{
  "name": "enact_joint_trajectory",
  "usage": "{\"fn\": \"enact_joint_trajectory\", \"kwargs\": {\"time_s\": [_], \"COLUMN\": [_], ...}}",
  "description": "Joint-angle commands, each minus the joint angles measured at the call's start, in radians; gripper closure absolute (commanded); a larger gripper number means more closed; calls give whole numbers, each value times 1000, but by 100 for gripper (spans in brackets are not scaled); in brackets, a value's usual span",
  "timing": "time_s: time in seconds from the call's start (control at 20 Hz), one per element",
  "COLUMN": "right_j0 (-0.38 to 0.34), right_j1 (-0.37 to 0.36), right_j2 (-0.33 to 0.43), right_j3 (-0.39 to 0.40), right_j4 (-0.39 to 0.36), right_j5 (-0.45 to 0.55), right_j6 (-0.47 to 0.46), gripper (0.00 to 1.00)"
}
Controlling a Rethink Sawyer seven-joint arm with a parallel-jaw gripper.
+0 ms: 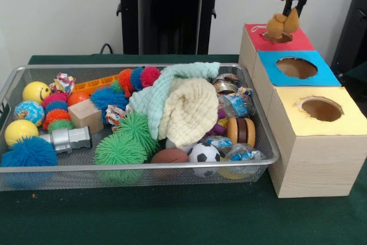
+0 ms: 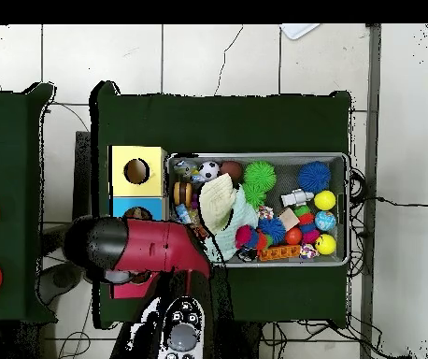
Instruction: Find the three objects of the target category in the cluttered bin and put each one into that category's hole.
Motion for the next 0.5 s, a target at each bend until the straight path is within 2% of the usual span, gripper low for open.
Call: {"fn": "enact_joint_trajectory", "kwargs": {"time_s": [0.05, 0.1, 0.25, 0.5], "right_j0": [-37, -40, -48, -56], "right_j1": [9, 13, 21, 82], "right_j2": [16, 19, 27, 43], "right_j3": [122, 124, 127, 62], "right_j4": [9, 10, 18, 25], "right_j5": [-35, -49, -88, -105], "right_j6": [172, 175, 170, 190], "gripper": [100, 0, 0, 0]}}
